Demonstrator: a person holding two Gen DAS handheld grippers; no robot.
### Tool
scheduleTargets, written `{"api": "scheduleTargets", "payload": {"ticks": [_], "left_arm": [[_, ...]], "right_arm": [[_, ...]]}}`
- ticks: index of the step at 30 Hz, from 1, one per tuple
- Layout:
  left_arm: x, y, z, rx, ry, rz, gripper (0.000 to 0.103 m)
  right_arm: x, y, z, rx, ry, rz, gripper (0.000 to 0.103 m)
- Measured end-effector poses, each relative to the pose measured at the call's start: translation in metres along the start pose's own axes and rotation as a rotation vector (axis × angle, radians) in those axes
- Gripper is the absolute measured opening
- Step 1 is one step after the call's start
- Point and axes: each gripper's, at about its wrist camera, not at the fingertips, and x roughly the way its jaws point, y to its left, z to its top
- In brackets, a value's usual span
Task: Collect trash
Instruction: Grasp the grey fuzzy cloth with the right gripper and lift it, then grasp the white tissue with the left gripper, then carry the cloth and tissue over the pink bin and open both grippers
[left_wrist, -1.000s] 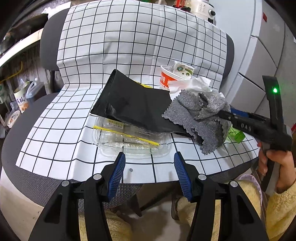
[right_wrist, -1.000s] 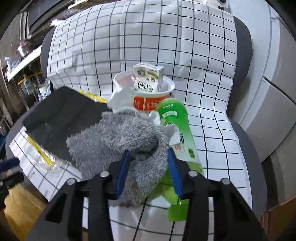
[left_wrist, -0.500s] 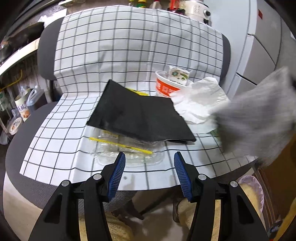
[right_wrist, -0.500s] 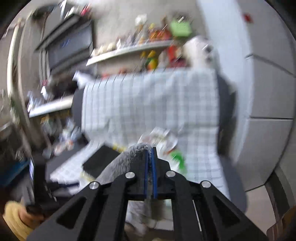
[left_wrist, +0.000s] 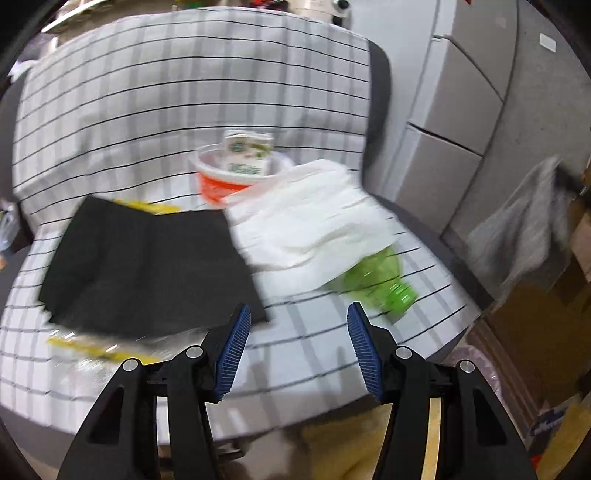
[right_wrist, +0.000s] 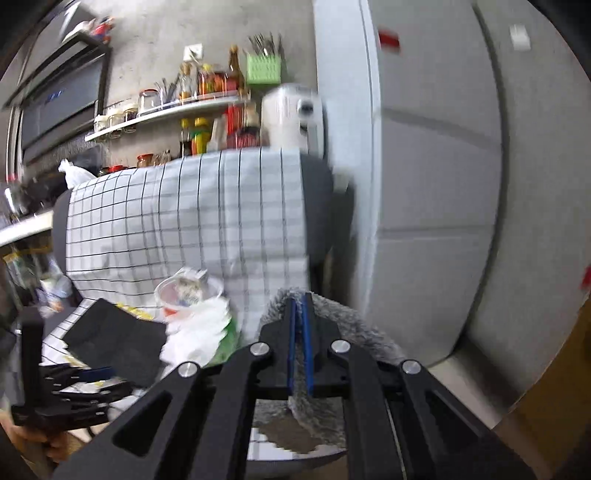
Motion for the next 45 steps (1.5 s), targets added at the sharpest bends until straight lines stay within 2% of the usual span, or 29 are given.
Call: {"api": "scheduleTargets", "payload": {"ticks": [4, 9, 13, 17, 20, 22, 24, 25, 29, 35, 38, 42, 45], "left_arm": [[0.022, -0.027, 0.015, 0.028, -0.011, -0.04, 0.056], [0.05, -0.055, 0.034, 0.054, -0.006, -0.074, 0.056], [0.071, -0.068, 0.054, 0.049, 0.012, -0.044, 0.056], [0.081, -0.059, 0.072, 0.017, 0.034, 0.007, 0.053], [0.083, -0.042, 0.076, -0.02, 0.056, 0.026, 0.042], [0.083, -0.034, 0.076, -0.03, 0.062, 0.012, 0.033], [0.079, -0.029, 0.076, -0.022, 0.066, -0.019, 0.008], [0.077, -0.028, 0.075, -0.012, 0.066, -0.022, 0.003], [0.054, -0.022, 0.072, 0.021, 0.02, -0.026, 0.001], [-0.022, -0.032, 0.072, 0.047, -0.106, -0.161, 0.001], [-0.059, -0.054, 0.065, 0.091, -0.146, -0.267, 0.001], [-0.082, -0.086, 0.049, 0.157, -0.154, -0.371, 0.001], [-0.086, -0.114, 0.033, 0.199, -0.132, -0.457, 0.001]], "right_arm": [[0.041, -0.008, -0.025, 0.107, 0.105, 0.109, 0.004], [0.064, -0.019, -0.059, 0.177, 0.194, 0.128, 0.004], [0.071, -0.026, -0.079, 0.186, 0.234, 0.125, 0.004], [0.071, -0.028, -0.088, 0.167, 0.247, 0.115, 0.004], [0.069, -0.028, -0.09, 0.156, 0.243, 0.111, 0.005], [0.068, -0.028, -0.09, 0.154, 0.241, 0.112, 0.004], [0.069, -0.028, -0.09, 0.156, 0.242, 0.114, 0.004], [0.069, -0.027, -0.09, 0.157, 0.242, 0.114, 0.005], [0.063, -0.027, -0.083, 0.164, 0.21, 0.114, 0.004], [0.029, -0.037, -0.056, 0.209, 0.103, 0.094, 0.004], [0.003, -0.043, -0.045, 0.218, 0.057, 0.057, 0.004], [-0.03, -0.049, -0.044, 0.218, 0.042, -0.017, 0.004], [-0.06, -0.061, -0.053, 0.219, 0.052, -0.103, 0.005]]}}
